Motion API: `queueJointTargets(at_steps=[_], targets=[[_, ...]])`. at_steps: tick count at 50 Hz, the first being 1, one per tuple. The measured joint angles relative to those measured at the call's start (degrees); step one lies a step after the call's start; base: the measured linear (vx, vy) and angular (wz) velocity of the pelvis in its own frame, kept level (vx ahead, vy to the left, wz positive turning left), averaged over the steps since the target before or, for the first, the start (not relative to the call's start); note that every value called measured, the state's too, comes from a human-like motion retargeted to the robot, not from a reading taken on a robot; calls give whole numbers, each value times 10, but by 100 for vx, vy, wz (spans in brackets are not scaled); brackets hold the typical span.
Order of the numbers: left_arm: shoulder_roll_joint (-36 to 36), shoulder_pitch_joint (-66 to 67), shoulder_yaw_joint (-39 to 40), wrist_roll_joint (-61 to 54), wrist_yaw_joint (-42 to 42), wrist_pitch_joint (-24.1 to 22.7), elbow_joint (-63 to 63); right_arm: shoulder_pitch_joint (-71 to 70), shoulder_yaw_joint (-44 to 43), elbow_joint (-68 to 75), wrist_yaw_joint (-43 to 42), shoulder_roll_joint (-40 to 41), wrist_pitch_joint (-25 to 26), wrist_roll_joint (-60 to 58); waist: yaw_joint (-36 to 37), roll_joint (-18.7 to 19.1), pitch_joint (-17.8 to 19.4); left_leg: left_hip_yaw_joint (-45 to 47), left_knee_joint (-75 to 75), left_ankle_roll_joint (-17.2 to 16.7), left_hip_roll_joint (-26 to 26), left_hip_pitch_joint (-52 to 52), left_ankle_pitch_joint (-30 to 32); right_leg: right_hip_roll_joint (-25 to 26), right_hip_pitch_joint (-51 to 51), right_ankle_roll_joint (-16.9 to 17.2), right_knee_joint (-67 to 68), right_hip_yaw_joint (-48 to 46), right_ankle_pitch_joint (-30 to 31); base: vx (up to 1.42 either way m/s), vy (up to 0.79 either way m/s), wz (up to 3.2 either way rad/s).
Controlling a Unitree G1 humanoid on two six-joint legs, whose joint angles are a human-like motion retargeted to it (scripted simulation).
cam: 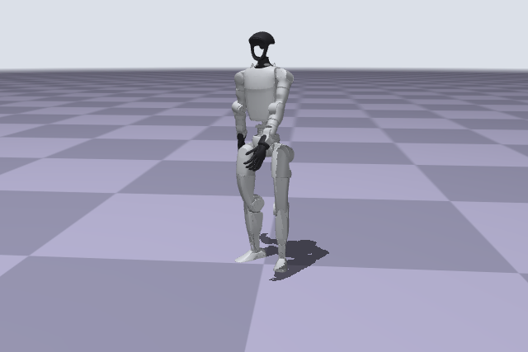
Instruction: In place motions
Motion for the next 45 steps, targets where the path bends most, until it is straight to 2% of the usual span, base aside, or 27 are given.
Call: queueJointTargets(at_steps=[3,6,11,15,20,23,28,31,35,38,41,42,45], targets=[[4,51,11,-6,-13,-2,70,-46,60,0,28,29,4,-25,2,4,-7,-1,-2,0,0,0,0,1,0,0,0,-6,-2,0,0,0],[12,113,48,-24,20,-7,159,-114,137,0,62,68,-9,-74,8,7,-12,5,-7,0,0,8,0,5,-1,-1,1,-3,-2,0,0,0],[24,278,154,-53,58,45,198,-238,233,-68,190,141,-63,-152,3,13,-8,19,-15,-3,4,23,0,10,-6,-5,5,14,1,3,-2,-29],[36,395,203,-61,6,74,198,-290,283,-178,268,182,-124,-128,-1,18,-7,30,-19,-6,8,31,0,15,-13,-6,9,27,3,0,0,-28],[51,491,221,4,-107,131,198,-348,310,-294,317,213,-181,-44,0,17,-3,32,-19,-9,13,36,0,17,-13,-4,12,30,3,0,0,0],[57,500,213,13,-101,147,198,-361,312,-324,328,218,-202,-29,-3,13,-3,29,-18,-9,13,35,1,17,-10,-4,12,24,2,0,0,0],[61,434,185,-14,-55,147,198,-337,314,-331,318,201,-220,-46,-6,7,-8,21,-14,-8,12,29,3,14,-5,-3,11,13,-1,0,0,18],[58,340,146,-26,-36,147,198,-302,300,-294,293,179,-214,-78,-2,4,-8,14,-11,-6,11,24,4,13,-1,-2,10,4,-2,-2,3,25],[44,175,91,-31,-36,131,198,-253,258,-149,216,157,-154,-139,1,-2,-9,8,-8,-4,9,22,6,12,7,-3,6,-6,-2,-1,1,17],[26,68,78,-46,-43,104,184,-226,214,-37,162,134,-74,-165,0,-5,-10,7,-6,-3,9,21,5,11,7,-3,5,-4,0,0,0,0],[13,1,74,-55,-52,84,126,-173,171,0,131,100,-25,-153,-3,-5,-9,10,-4,-3,10,17,3,11,1,-3,5,5,2,-1,0,-25],[9,-22,75,-56,-55,77,98,-146,153,0,123,85,-17,-144,-6,-5,-8,11,-2,-3,11,15,2,10,-2,-4,6,9,3,-4,0,-31],[1,-61,74,-51,-56,63,39,-91,101,0,96,56,-40,-119,-9,-5,-7,11,-1,-4,11,12,0,9,-9,-5,7,17,4,-4,0,-24]])
